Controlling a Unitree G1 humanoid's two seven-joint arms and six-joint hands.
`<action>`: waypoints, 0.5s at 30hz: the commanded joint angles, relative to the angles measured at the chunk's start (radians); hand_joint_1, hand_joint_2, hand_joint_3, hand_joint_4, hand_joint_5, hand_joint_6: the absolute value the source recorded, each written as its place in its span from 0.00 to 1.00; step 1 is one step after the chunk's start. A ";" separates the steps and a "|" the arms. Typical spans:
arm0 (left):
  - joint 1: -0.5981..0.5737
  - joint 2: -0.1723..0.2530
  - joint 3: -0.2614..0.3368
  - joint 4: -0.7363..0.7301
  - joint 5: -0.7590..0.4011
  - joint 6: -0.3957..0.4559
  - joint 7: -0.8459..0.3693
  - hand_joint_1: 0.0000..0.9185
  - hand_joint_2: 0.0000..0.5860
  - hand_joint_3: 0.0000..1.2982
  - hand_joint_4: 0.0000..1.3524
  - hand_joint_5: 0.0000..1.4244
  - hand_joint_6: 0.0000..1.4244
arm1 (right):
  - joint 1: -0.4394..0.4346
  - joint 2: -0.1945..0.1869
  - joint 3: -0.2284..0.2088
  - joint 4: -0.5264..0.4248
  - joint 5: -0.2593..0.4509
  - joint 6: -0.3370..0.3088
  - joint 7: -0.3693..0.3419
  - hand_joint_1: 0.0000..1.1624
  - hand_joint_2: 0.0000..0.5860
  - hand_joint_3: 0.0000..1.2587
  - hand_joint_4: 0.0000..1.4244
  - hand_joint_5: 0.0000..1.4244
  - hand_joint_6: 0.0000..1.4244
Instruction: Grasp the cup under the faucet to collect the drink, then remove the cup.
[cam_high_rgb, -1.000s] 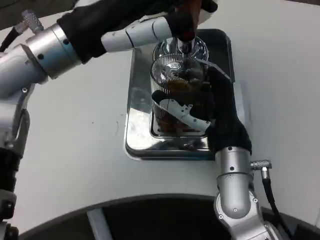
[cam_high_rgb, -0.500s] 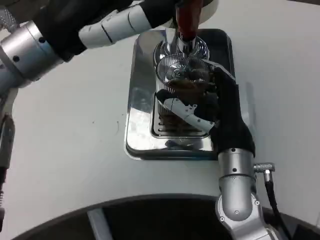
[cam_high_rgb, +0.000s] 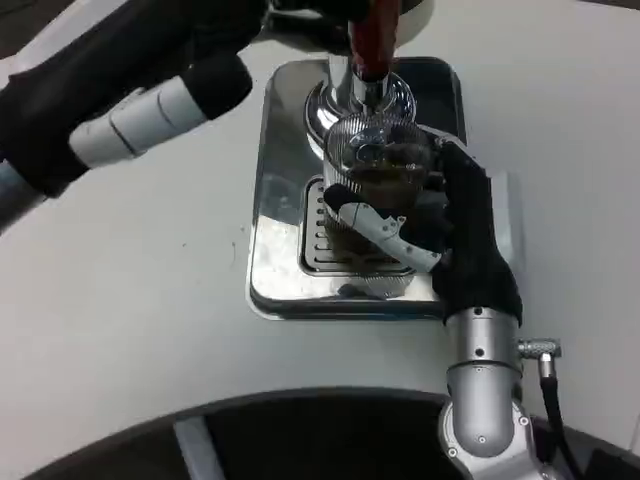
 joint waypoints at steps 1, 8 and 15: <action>0.125 0.031 0.057 -0.051 -0.029 0.019 0.012 0.00 0.20 0.18 0.17 0.20 0.19 | 0.043 0.010 0.002 -0.045 -0.008 0.004 0.000 0.73 0.32 0.54 0.55 0.62 0.56; 0.222 0.031 0.108 -0.068 -0.037 0.034 0.041 0.00 0.20 0.18 0.17 0.21 0.19 | 0.063 0.011 0.006 -0.080 -0.013 0.007 0.007 0.73 0.30 0.57 0.58 0.66 0.61; 0.326 0.022 0.135 -0.099 -0.034 0.041 0.067 0.00 0.20 0.18 0.17 0.21 0.19 | 0.101 0.005 0.011 -0.133 -0.023 0.002 0.017 0.73 0.30 0.59 0.60 0.70 0.66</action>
